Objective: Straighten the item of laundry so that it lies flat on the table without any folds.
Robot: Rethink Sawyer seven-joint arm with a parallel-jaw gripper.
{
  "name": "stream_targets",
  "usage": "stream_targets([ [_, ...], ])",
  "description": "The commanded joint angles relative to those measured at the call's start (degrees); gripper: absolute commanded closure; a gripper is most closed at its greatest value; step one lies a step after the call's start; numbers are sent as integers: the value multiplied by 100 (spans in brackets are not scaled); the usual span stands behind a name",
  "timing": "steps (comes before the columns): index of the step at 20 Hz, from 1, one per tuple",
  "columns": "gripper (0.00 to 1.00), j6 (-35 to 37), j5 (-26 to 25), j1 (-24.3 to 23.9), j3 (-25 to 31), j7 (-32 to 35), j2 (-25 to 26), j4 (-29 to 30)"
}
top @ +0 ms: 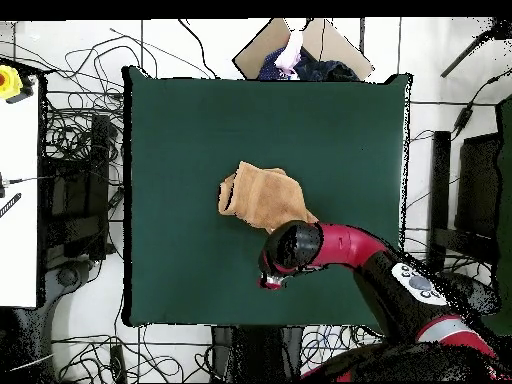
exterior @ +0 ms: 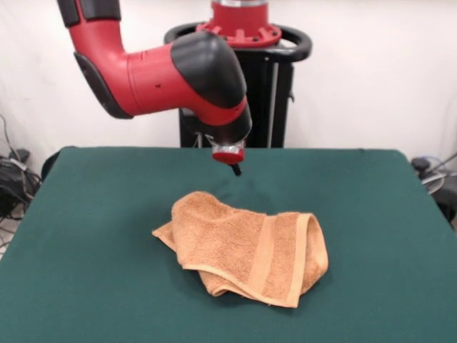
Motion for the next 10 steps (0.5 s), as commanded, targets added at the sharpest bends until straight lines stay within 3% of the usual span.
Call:
stream_targets([
  [1,0,356,425,-71,-42,799,671,-897],
  [10,0,438,580,-447,529,-40,1088,-1726],
])
